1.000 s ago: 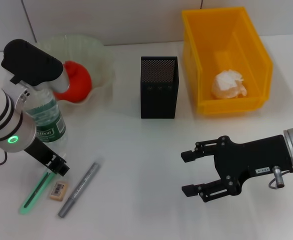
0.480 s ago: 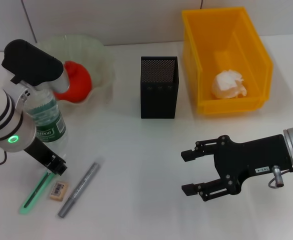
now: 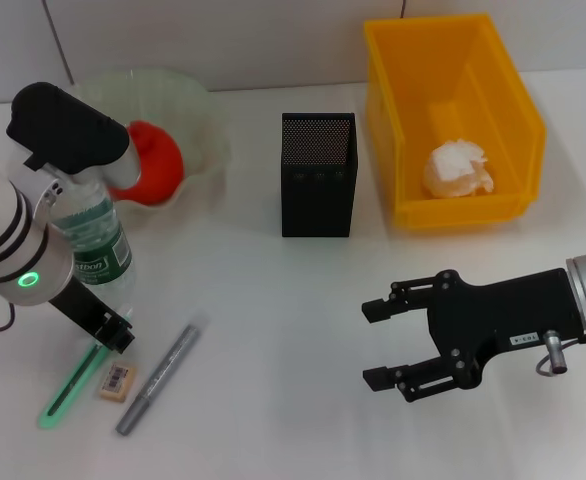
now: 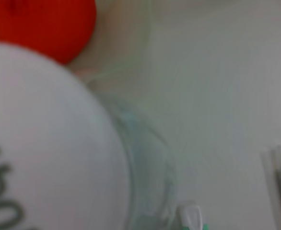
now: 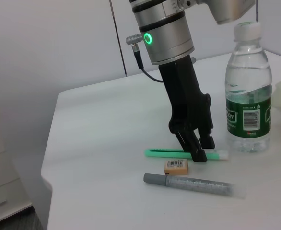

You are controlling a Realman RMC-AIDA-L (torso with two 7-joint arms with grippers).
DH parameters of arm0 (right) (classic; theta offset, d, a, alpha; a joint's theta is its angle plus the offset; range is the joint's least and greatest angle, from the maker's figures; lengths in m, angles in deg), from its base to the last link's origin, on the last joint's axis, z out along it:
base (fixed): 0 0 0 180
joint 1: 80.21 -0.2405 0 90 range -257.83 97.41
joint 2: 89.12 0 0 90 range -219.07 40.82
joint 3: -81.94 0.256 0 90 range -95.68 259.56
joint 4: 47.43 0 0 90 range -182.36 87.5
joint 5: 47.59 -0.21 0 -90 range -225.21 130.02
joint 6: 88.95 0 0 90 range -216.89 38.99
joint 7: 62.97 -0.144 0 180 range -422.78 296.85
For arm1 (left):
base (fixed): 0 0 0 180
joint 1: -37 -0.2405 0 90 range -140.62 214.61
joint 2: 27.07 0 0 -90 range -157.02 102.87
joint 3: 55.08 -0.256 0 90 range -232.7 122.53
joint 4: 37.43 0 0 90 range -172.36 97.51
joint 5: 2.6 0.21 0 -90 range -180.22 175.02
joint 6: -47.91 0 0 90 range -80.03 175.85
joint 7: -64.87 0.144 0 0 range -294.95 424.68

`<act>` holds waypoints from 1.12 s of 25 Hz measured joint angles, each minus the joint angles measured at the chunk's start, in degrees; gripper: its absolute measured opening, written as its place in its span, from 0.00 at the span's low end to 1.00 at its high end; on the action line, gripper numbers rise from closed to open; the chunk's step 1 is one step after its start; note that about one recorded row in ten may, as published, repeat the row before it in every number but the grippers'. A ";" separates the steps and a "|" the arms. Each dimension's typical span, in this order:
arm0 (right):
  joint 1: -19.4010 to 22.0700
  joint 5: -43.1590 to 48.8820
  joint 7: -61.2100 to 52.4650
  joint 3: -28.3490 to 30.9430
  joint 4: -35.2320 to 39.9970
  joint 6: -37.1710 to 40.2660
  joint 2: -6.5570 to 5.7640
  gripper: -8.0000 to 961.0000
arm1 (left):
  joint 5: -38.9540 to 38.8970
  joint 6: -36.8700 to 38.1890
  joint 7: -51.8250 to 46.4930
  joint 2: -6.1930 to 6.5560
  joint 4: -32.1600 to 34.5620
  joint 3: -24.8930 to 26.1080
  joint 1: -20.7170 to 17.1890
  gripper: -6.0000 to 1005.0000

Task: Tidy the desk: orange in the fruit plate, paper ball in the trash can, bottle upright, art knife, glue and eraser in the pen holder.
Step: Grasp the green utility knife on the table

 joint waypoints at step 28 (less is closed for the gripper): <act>-0.03 -0.19 0.00 0.00 0.01 0.01 0.00 0.80 | -0.40 -0.12 -0.08 0.00 -1.87 2.05 1.02 0.15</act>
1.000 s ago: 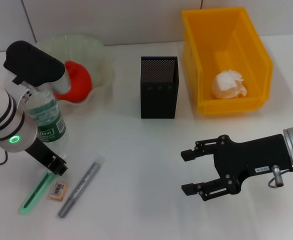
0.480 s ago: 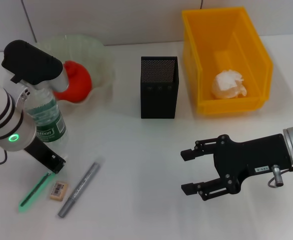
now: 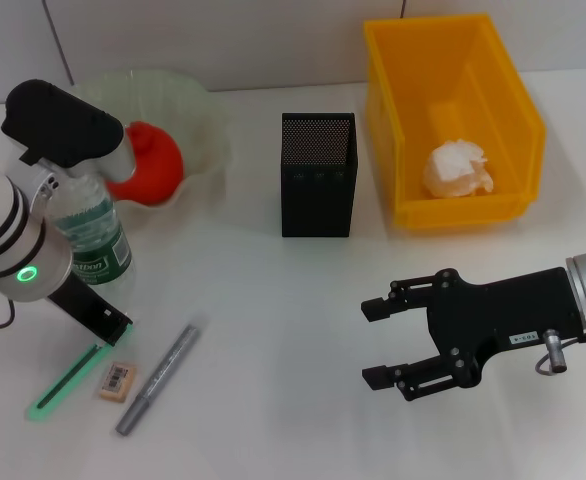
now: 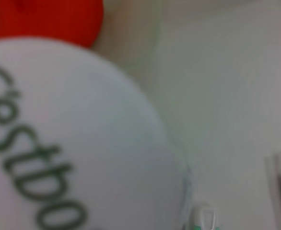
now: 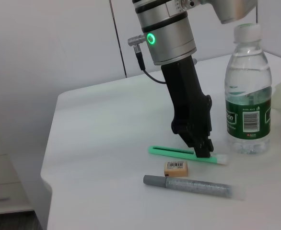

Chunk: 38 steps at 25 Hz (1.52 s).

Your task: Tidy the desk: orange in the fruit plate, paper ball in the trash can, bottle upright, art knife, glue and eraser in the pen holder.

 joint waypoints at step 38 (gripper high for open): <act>-0.86 -0.17 0.18 0.31 0.40 -1.63 0.00 0.80 | -2.27 1.39 0.62 0.00 1.80 -0.24 0.34 0.11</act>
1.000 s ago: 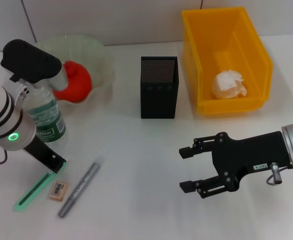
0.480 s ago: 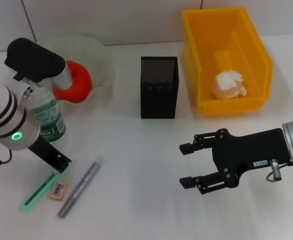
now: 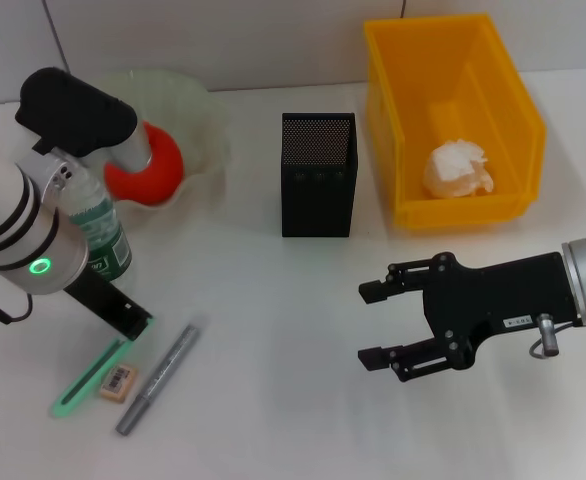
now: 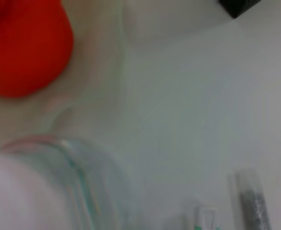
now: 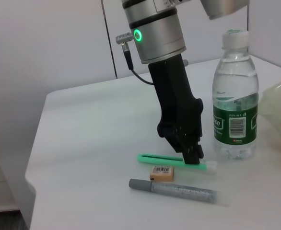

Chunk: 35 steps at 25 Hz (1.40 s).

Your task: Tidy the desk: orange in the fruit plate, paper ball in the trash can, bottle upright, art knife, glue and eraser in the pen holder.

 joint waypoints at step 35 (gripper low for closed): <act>1.81 0.28 0.05 1.90 -0.43 -2.34 -0.27 0.80 | -11.72 1.24 -0.47 0.00 12.78 0.43 0.59 0.11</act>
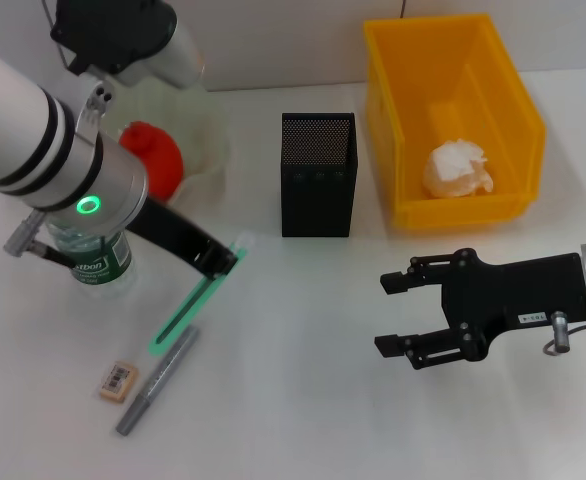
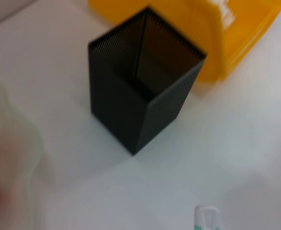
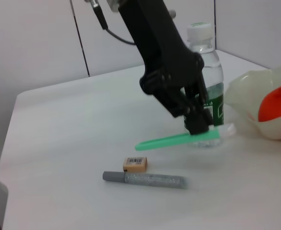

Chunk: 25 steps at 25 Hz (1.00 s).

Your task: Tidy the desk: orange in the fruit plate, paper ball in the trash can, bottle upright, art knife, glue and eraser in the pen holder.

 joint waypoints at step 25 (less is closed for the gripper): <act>0.64 -0.26 0.65 -0.02 -0.02 -0.53 0.17 0.80 | -7.10 -5.93 0.78 0.10 6.65 1.19 0.18 0.11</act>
